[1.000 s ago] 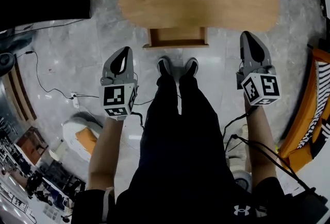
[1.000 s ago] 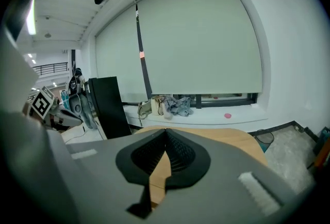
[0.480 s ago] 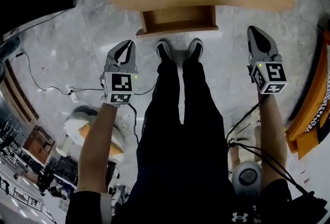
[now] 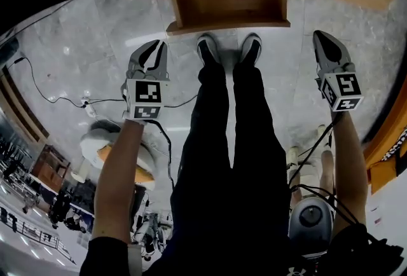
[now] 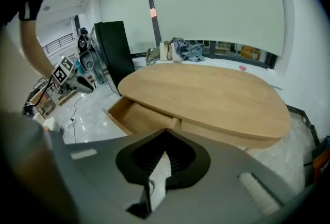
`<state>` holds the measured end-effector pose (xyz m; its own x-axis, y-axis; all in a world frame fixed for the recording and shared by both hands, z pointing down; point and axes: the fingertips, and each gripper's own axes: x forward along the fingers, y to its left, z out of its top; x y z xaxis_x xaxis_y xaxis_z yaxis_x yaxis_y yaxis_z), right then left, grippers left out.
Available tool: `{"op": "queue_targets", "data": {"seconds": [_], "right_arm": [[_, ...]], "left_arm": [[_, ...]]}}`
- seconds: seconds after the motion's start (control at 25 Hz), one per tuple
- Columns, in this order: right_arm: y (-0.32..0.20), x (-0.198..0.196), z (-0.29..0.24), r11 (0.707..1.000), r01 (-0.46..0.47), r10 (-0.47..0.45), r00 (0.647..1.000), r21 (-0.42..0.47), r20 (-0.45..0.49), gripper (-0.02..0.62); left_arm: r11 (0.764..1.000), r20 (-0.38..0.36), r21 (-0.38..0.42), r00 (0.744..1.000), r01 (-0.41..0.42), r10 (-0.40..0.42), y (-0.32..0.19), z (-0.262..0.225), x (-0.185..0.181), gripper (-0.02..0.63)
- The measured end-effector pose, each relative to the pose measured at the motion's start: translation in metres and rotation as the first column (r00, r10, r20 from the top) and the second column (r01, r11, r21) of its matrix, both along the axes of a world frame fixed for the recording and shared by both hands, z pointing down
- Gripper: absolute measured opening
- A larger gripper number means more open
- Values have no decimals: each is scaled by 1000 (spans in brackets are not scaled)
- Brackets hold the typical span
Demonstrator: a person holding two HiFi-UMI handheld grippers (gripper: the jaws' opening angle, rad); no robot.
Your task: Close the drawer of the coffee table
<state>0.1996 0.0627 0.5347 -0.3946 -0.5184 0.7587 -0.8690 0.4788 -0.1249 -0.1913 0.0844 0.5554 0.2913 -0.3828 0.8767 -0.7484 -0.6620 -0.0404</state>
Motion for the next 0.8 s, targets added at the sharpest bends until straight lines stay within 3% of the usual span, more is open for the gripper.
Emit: {"op": "queue_targets", "data": {"seconds": [0.16,0.36,0.56,0.8], "right_arm": [[7,-1,23,1000,-2,2,1000,-15,10,5],[13,-8,55,999,40,-40,999,-34,-3,110],[26,-9,94,992,88,-91,996,-89,-27,193],[40,-13,127,984,106,-110,994,-143,-23,239]], "left_arm": [[999,23,-43,1000,12,-11,7,35,-12,84],[994,21,-92,998,64,-62,12,72,-23,150],[988,34,-143,998,64,-60,23,110,-25,218],[977,75,-188,993,101,-88,33,147,-30,227]]}}
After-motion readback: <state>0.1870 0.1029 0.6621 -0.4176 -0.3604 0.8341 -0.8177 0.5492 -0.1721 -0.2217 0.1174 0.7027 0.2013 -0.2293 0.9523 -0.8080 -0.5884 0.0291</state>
